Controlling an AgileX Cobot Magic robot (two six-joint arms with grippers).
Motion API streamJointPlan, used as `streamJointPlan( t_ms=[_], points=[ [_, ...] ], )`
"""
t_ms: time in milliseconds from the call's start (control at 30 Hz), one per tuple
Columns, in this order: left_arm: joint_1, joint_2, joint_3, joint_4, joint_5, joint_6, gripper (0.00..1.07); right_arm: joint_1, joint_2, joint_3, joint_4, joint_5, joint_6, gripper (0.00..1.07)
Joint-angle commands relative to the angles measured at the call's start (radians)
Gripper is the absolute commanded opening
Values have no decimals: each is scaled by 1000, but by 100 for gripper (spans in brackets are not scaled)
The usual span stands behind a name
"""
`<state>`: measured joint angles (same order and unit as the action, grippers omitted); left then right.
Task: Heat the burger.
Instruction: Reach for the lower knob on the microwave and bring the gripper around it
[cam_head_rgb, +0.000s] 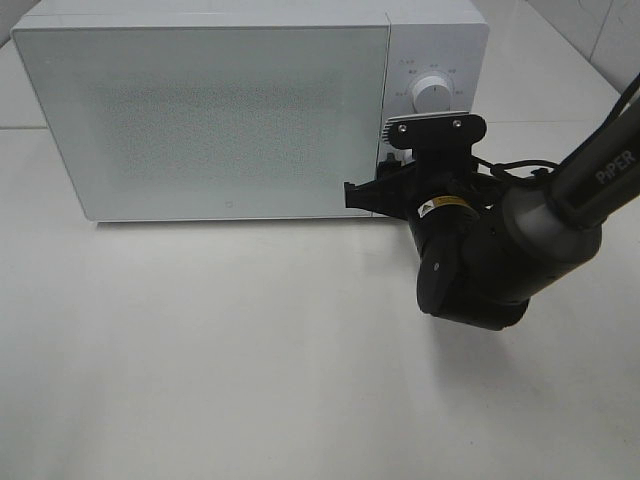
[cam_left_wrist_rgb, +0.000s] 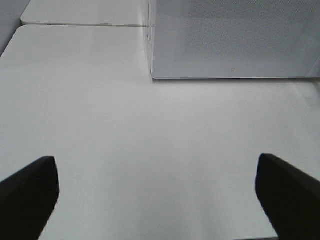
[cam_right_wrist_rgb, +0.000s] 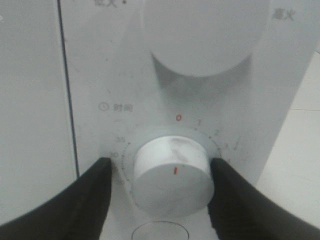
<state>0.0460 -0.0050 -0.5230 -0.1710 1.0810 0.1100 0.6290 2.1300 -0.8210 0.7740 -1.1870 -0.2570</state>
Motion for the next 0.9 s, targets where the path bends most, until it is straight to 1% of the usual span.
streamJointPlan(
  t_ms=[33, 67, 100, 133, 167, 200, 233, 267, 300, 333, 433, 467, 500, 533, 567, 600, 633, 667, 700, 733, 767, 833, 867, 900],
  points=[
    [3, -23, 3, -4, -5, 0, 100, -11, -8, -22, 2, -143, -15, 42],
    [3, -23, 3, -4, -5, 0, 100, -11, -8, -22, 2, -158, -15, 36],
    [3, -23, 3, -4, -5, 0, 100, -11, -8, -22, 2, -158, -15, 36],
    [3, -23, 3, -4, -5, 0, 100, -11, -8, -22, 2, -180, -15, 24],
    [3, -23, 3, -4, -5, 0, 100, -11, -8, -22, 1, -187, -15, 19],
    [3, -23, 3, -4, -5, 0, 100, -11, -8, -22, 1, -187, -15, 19],
    [3, -23, 3, -4, -5, 0, 100, -11, -8, -22, -2, -203, -12, 10],
    [3, -23, 3, -4, -5, 0, 100, -10, -8, -22, -2, -212, -6, 8],
    [3, -23, 3, -4, -5, 0, 100, -10, -8, -22, -2, -212, -6, 8],
    [3, -23, 3, -4, -5, 0, 100, -9, -11, -22, -11, -214, 22, 3],
    [3, -23, 3, -4, -5, 0, 100, -9, -13, -22, -38, -216, 84, 3],
    [3, -23, 3, -4, -5, 0, 100, -9, -13, -22, -62, -216, 148, 3],
    [3, -23, 3, -4, -5, 0, 100, -9, -13, -22, -62, -216, 148, 3],
    [3, -23, 3, -4, -5, 0, 100, -9, -13, -22, -75, -216, 187, 3],
    [3, -23, 3, -4, -5, 0, 100, -9, -13, -22, -97, -216, 315, 3],
    [3, -23, 3, -4, -5, 0, 100, -9, -13, -22, -97, -216, 315, 3],
    [3, -23, 3, -4, -5, 0, 100, -9, -13, -22, -106, -216, 399, 3],
    [3, -23, 3, -4, -5, 0, 100, -9, -13, -22, -106, -216, 399, 3],
    [3, -23, 3, -4, -5, 0, 100, -9, -13, -22, -121, -216, 571, 3],
    [3, -23, 3, -4, -5, 0, 100, -9, -11, -22, -131, -216, 662, 3],
    [3, -23, 3, -4, -5, 0, 100, -9, -11, -22, -131, -216, 662, 3],
    [3, -23, 3, -4, -5, 0, 100, -10, -11, -22, -137, -215, 966, 3],
    [3, -23, 3, -4, -5, 0, 100, -10, -11, -22, -137, -215, 966, 3],
    [3, -23, 3, -4, -5, 0, 100, -10, -11, -22, -136, -215, 1039, 3]
  ],
)
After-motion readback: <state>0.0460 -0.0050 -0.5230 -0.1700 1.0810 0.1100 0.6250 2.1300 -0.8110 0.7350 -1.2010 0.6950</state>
